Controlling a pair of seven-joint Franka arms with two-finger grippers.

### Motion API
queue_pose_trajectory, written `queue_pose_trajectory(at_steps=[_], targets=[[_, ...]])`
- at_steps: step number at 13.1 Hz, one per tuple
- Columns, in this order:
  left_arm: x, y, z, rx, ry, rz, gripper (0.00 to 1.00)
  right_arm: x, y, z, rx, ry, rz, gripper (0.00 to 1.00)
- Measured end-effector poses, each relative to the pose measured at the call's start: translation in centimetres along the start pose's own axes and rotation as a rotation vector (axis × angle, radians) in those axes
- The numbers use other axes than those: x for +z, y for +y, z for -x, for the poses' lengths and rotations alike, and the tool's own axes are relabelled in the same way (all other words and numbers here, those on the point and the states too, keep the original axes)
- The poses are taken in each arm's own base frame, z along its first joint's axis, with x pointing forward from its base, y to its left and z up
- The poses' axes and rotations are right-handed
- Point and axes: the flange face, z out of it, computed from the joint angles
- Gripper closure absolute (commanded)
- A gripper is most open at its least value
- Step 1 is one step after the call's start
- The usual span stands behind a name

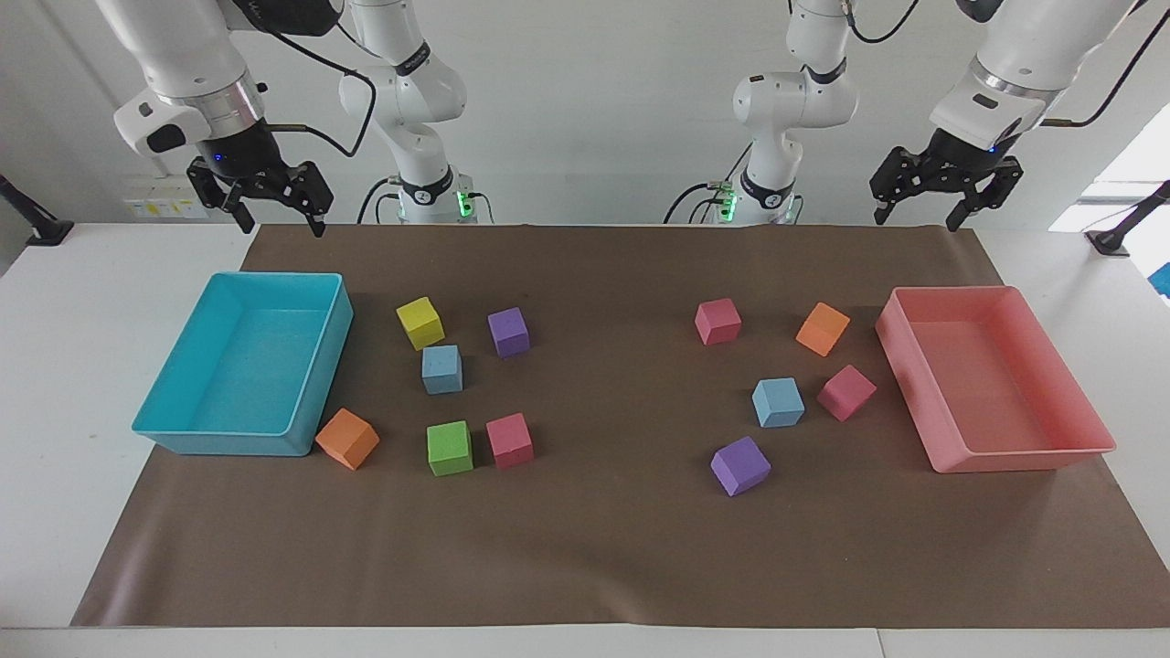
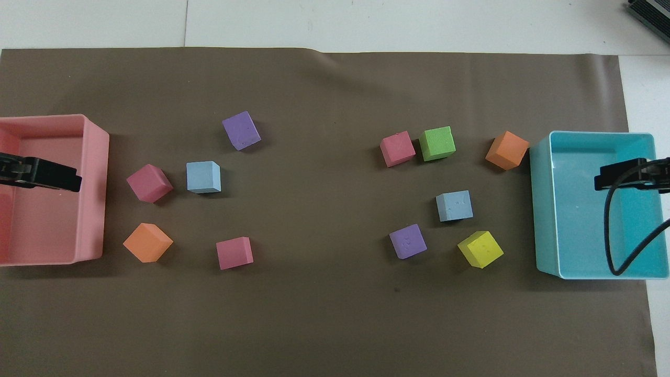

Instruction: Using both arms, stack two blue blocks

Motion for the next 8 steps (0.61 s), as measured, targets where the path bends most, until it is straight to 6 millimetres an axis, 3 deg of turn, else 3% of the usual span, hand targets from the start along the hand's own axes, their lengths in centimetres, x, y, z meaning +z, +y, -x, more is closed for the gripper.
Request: queue_pose_trajectory(at_steps=[8], targets=[[-0.09, 0.01, 0.06, 0.0, 0.001, 0.0, 0.0, 0.0, 0.0, 0.0, 0.0, 0.0, 0.0, 0.0]])
